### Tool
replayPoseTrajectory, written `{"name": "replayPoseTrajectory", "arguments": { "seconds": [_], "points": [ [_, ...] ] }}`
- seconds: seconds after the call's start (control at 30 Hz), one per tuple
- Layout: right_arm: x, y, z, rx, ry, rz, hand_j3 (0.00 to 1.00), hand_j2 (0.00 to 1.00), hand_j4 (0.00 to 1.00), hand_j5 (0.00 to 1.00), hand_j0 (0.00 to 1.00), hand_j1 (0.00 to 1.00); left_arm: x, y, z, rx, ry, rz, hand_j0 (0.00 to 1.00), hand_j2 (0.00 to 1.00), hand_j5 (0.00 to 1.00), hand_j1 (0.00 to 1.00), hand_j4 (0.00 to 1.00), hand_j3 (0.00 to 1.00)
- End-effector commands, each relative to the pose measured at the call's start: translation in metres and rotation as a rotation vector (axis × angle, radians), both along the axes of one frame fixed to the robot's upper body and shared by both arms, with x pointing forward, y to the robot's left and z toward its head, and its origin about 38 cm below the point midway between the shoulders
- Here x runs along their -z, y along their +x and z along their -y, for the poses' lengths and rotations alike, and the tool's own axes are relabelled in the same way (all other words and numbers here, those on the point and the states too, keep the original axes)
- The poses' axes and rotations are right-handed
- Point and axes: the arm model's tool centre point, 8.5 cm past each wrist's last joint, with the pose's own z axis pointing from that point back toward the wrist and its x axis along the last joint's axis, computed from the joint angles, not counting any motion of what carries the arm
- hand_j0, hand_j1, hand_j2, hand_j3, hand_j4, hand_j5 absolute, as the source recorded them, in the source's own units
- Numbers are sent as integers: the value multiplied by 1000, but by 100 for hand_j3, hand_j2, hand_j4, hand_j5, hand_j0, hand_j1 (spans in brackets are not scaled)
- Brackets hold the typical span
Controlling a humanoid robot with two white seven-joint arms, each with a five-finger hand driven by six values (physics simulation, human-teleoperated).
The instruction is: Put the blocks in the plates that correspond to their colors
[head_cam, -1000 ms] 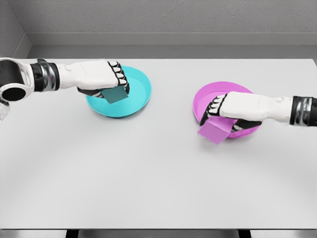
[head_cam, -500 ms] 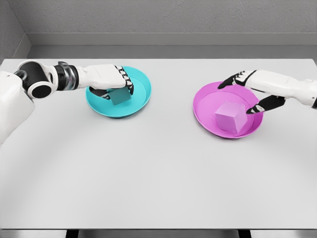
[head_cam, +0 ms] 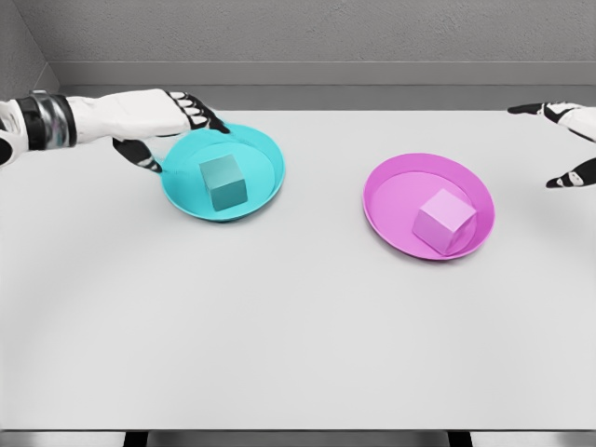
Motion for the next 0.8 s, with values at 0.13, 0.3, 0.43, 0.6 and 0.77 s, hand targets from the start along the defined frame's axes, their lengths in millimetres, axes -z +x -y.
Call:
{"name": "replayPoseTrajectory", "arguments": {
  "seconds": [0.13, 0.3, 0.43, 0.6, 0.77],
  "points": [
    [-7, -5, -63, -178, -148, 52, 100, 100, 100, 100, 100, 100, -8, -60, 9, 149, -117, -62, 100, 100, 100, 100, 100, 100],
    [-8, -6, -61, -175, -153, 52, 100, 100, 100, 100, 100, 100, -3, -80, 25, 217, -115, -71, 100, 100, 100, 100, 100, 100],
    [-9, -6, -60, -175, -154, 54, 100, 100, 100, 100, 100, 100, -3, -80, 27, 221, -117, -71, 100, 100, 100, 100, 100, 100],
    [-8, -6, -61, -175, -153, 52, 100, 100, 100, 100, 100, 100, 13, -83, 12, 182, -105, -115, 100, 100, 100, 100, 100, 100],
    [-8, -6, -60, -173, -154, 51, 100, 100, 100, 100, 100, 100, 31, -74, -35, 40, -89, -171, 100, 100, 100, 100, 100, 100]
  ]
}}
